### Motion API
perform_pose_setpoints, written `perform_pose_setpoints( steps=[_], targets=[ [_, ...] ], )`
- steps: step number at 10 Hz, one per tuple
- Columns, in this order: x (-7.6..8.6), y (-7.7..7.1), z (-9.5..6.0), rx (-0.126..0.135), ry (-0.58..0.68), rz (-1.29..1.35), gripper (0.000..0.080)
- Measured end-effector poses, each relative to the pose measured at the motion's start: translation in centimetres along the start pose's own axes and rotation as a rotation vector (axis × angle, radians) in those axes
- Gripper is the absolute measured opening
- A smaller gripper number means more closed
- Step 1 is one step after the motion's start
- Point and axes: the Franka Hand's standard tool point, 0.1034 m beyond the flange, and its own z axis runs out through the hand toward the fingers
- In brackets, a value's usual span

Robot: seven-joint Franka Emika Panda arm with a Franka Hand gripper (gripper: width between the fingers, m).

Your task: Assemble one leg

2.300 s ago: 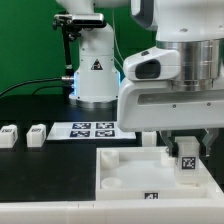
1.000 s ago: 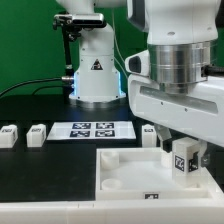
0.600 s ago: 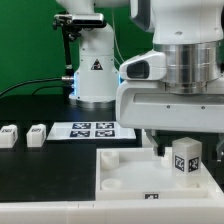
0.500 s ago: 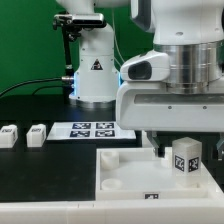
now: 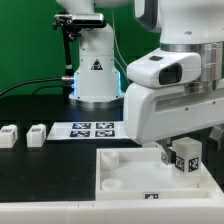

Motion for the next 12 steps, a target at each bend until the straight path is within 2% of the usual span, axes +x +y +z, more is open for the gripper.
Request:
perform_pose_setpoints(
  steps=[3,5,6,8,9,12],
  targets=[
    [-0.03,0.0,0.08,0.001,-0.001,0.033,0.0649],
    [-0.04,0.0,0.1,0.002,-0.001,0.039,0.0361],
    [-0.05,0.04,0.1,0.002,-0.001,0.083,0.0294],
    [-0.07,0.07,0.13,0.004,-0.001,0.119,0.0294],
    [-0.1,0.17,0.18,0.012,-0.001,0.313,0.0294],
    [-0.05,0.25,0.12,0.009,-0.003,0.714,0.0294]
  ],
)
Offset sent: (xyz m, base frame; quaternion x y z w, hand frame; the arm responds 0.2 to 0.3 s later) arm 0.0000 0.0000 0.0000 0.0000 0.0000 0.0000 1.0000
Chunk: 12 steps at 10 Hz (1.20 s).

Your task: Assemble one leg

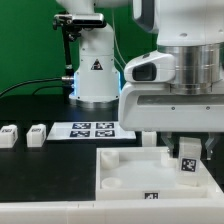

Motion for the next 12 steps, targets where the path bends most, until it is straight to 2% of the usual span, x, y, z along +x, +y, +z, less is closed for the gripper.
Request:
perform_pose_setpoints(
  steps=[1,2,4,5,6,8,10,11,12],
  targets=[
    [-0.01,0.02,0.06,0.0,-0.001,0.059,0.0294],
    [-0.06,0.02,0.14,-0.006,0.001,0.237,0.0294],
    [0.13,0.3,0.13,0.021,-0.019,0.538,0.0294],
    [-0.12,0.09,0.03,-0.001,-0.041,0.62,0.0294],
    [-0.13,-0.13,-0.02,-0.008,-0.049,0.748,0.0294],
    [-0.12,-0.11,0.01,-0.012,-0.047,0.892,0.0294],
    [-0.14,-0.13,0.02,-0.012,-0.047,0.868,0.0293],
    [-0.15,-0.14,0.02,-0.011,-0.048,0.842,0.0482],
    [-0.17,-0.17,0.03,-0.011,-0.048,0.84,0.0594]
  ],
)
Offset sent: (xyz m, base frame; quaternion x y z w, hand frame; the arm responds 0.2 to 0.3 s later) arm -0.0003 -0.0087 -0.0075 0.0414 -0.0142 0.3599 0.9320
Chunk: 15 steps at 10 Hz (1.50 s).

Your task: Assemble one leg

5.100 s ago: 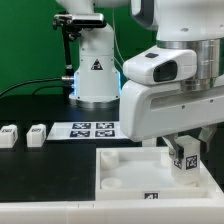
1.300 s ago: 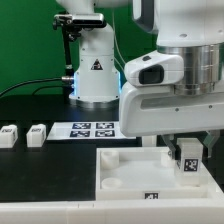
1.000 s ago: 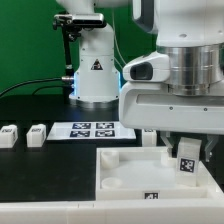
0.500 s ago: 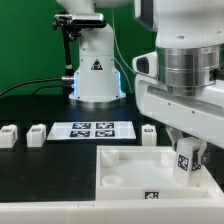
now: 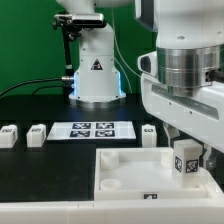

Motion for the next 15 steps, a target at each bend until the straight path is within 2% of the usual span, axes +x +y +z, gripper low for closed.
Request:
perform_pose_setpoints(
  steps=[1,4,6,9,12,14,15],
  targets=[
    [-0.16,0.04,0.14,-0.003,-0.001,-0.058,0.0632],
    [-0.3,0.12,0.25,-0.019,0.017,-0.554,0.0649],
    [-0.56,-0.06,-0.31,-0.065,0.025,-0.853,0.0649],
    [0.24,0.1,-0.4,-0.069,0.014,-1.197,0.0649],
    [0.37,0.13,-0.41,-0.069,0.012,-1.252,0.0649],
    [0.38,0.13,-0.41,-0.069,0.012,-1.252,0.0411],
    [0.38,0.13,-0.41,-0.069,0.012,-1.252,0.0411]
  ],
)
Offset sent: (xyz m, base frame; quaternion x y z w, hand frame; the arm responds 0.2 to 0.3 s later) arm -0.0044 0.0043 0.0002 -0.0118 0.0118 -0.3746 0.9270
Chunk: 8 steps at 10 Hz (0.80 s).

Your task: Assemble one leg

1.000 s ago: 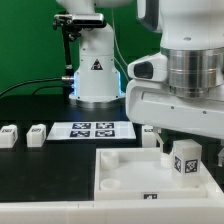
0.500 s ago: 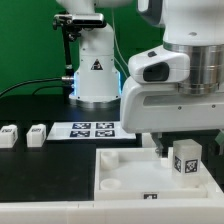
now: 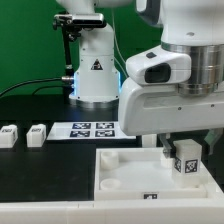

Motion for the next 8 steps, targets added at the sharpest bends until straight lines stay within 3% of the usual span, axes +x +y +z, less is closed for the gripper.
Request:
perform_pose_setpoints(
  steps=[1,3,8],
  targets=[
    [0.0,-0.02,0.0,0.001,0.0,0.02,0.0291],
    [0.0,-0.03,0.0,0.002,0.0,0.065,0.0291],
    [0.02,-0.22,-0.03,0.036,-0.014,0.743,0.0292]
  ],
)
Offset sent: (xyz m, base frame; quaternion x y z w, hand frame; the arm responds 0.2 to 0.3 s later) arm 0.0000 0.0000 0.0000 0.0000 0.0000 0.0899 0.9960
